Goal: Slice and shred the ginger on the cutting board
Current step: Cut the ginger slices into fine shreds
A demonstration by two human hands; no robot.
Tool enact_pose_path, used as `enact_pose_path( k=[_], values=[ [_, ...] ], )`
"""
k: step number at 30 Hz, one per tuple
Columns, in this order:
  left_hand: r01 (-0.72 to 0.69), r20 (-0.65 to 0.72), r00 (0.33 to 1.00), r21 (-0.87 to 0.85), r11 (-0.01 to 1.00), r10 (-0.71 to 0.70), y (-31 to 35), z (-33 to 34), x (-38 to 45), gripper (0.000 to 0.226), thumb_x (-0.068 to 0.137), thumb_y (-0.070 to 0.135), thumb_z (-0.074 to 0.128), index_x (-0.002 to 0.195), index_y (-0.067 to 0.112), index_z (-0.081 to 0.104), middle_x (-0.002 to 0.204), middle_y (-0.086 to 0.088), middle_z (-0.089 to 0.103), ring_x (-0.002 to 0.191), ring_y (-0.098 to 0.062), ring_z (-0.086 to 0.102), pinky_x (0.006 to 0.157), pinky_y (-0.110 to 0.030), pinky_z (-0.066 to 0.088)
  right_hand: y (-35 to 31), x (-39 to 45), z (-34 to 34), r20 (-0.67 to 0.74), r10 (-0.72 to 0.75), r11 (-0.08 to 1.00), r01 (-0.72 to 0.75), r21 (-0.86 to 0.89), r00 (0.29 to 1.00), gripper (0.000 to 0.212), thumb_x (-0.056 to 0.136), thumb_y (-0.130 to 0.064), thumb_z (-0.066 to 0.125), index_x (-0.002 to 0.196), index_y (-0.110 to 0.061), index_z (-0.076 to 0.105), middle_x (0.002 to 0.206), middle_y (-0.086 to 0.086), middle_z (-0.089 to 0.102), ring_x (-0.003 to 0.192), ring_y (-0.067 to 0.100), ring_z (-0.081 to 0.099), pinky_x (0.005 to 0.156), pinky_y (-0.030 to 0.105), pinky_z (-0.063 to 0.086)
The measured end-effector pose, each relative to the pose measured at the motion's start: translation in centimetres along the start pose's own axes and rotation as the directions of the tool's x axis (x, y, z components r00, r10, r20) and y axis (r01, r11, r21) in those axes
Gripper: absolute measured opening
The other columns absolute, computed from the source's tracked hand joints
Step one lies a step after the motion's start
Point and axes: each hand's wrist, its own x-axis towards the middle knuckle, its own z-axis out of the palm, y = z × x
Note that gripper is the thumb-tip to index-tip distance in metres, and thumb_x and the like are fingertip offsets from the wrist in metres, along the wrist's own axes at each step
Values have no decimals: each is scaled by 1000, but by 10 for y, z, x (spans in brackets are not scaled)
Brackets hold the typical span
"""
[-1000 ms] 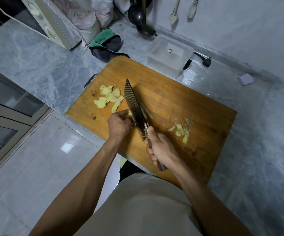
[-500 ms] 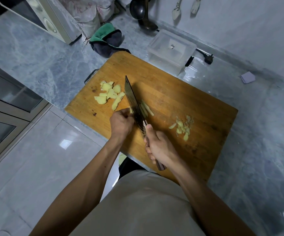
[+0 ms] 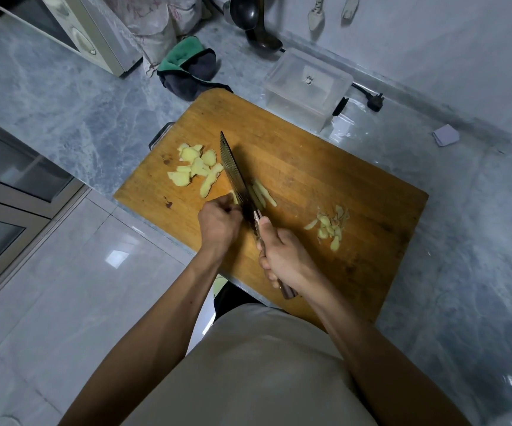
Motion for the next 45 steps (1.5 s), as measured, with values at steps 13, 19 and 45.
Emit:
enact_pose_path(
  k=[13, 19, 45],
  values=[
    [5, -6, 1000, -40, 999, -6, -9, 3, 6, 36, 90, 2, 55, 123, 7, 68, 90, -6, 73, 50, -1, 52, 47, -9, 41, 5, 1, 2, 7, -31, 996, 31, -82, 1000, 54, 105, -57, 29, 74, -16, 46, 52, -1, 41, 40, 15, 37, 41, 24, 35],
    [0, -16, 1000, -48, 999, -1, -9, 3, 5, 37, 91, 2, 54, 124, 9, 68, 88, -5, 71, 49, -4, 52, 46, -12, 43, 6, 5, 2, 7, -29, 993, 30, -114, 1000, 56, 105, -57, 28, 73, -16, 46, 50, -4, 43, 38, 12, 40, 42, 25, 37],
    [-15, 80, 997, -101, 995, 23, -17, -3, 8, 38, 89, -4, 50, 117, 10, 72, 101, -10, 74, 76, -15, 62, 82, -33, 56, 23, 2, 15, -128, -158, 963, 124, -241, 979, 58, 107, -53, 25, 64, -21, 47, 59, -1, 50, 51, 16, 48, 61, 37, 45]
  ],
)
